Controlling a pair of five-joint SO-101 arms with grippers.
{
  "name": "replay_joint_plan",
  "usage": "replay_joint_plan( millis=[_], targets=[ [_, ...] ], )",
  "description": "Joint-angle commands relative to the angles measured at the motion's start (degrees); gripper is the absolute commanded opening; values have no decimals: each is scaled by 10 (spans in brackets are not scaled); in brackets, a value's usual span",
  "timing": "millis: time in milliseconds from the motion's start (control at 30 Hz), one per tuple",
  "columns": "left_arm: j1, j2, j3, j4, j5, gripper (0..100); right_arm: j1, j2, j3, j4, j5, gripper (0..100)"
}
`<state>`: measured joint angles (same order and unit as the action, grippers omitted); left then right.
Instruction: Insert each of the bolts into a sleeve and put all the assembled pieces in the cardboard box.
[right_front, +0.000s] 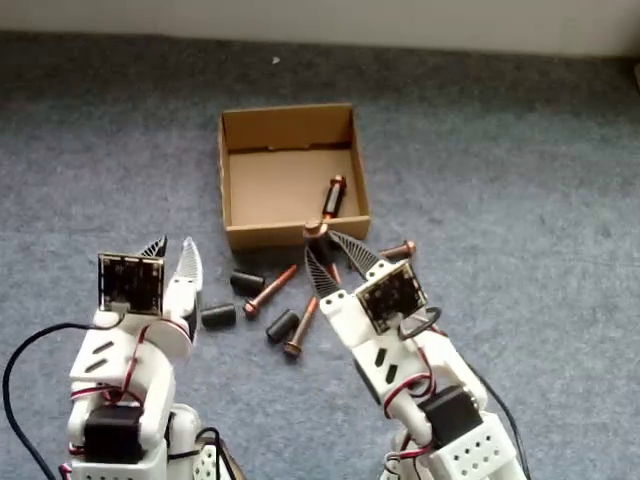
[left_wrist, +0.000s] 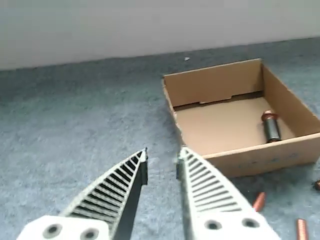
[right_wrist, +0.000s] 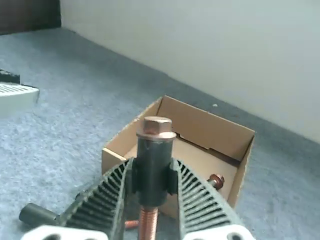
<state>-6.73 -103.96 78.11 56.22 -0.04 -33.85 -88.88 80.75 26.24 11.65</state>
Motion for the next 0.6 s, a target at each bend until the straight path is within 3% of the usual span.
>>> replay_joint_plan(
  millis=[0, 267, 400, 567],
  targets=[
    [-44, -6, 63, -65, -31, 9, 32, 86, -91, -18, 0, 5],
    [-102, -5, 190, -159, -37, 7, 55, 276, -231, -19, -53, 5],
    [-102, -5, 189, -162, -36, 7, 55, 382, -298, -29, -74, 5],
    [-78, -4, 189, -146, -37, 7, 55, 512, -353, -123, -76, 5]
  ],
)
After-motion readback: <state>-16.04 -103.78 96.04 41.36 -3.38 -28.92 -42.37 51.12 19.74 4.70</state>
